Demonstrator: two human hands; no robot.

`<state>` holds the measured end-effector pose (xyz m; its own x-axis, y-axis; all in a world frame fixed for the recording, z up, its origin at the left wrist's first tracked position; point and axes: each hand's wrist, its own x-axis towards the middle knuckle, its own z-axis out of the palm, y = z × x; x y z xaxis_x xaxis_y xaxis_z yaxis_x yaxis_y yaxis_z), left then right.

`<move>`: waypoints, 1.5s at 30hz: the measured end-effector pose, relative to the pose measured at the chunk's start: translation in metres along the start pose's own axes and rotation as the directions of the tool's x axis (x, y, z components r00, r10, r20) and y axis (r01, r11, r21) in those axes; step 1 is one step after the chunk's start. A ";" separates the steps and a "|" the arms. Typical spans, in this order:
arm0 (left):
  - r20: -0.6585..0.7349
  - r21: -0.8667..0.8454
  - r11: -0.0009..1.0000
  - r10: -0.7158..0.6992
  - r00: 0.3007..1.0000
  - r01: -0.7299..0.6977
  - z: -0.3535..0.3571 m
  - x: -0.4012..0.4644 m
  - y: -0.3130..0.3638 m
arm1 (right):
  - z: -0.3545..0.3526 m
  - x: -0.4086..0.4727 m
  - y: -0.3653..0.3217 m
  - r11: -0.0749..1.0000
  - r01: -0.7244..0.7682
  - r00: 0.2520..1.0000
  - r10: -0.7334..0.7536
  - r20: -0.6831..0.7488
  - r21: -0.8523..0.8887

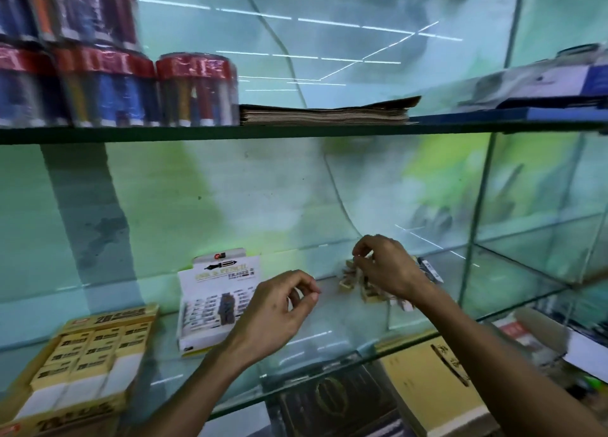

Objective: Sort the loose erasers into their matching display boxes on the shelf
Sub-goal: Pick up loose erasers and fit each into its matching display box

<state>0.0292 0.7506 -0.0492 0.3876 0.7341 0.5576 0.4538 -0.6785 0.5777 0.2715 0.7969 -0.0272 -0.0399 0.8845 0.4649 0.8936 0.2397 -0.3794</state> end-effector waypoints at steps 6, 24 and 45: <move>0.096 0.057 0.998 0.016 0.995 -0.021 0.039 0.029 0.008 | -0.012 0.012 0.040 0.971 -0.209 0.978 0.205 -0.039 -0.114; 0.027 -0.040 0.994 -0.097 0.995 0.098 0.038 0.050 0.002 | -0.028 0.015 0.038 0.514 -0.311 0.937 0.308 0.166 0.800; -0.213 -0.451 0.847 -0.409 0.887 0.282 -0.056 0.002 -0.019 | 0.021 -0.011 -0.094 0.747 0.358 0.918 -0.390 -0.068 0.560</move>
<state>-0.0231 0.7631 -0.0257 -0.0122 0.9226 0.3855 0.1313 -0.3807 0.9153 0.1784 0.7732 -0.0138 -0.3548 0.6918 0.6289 0.4025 0.7202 -0.5651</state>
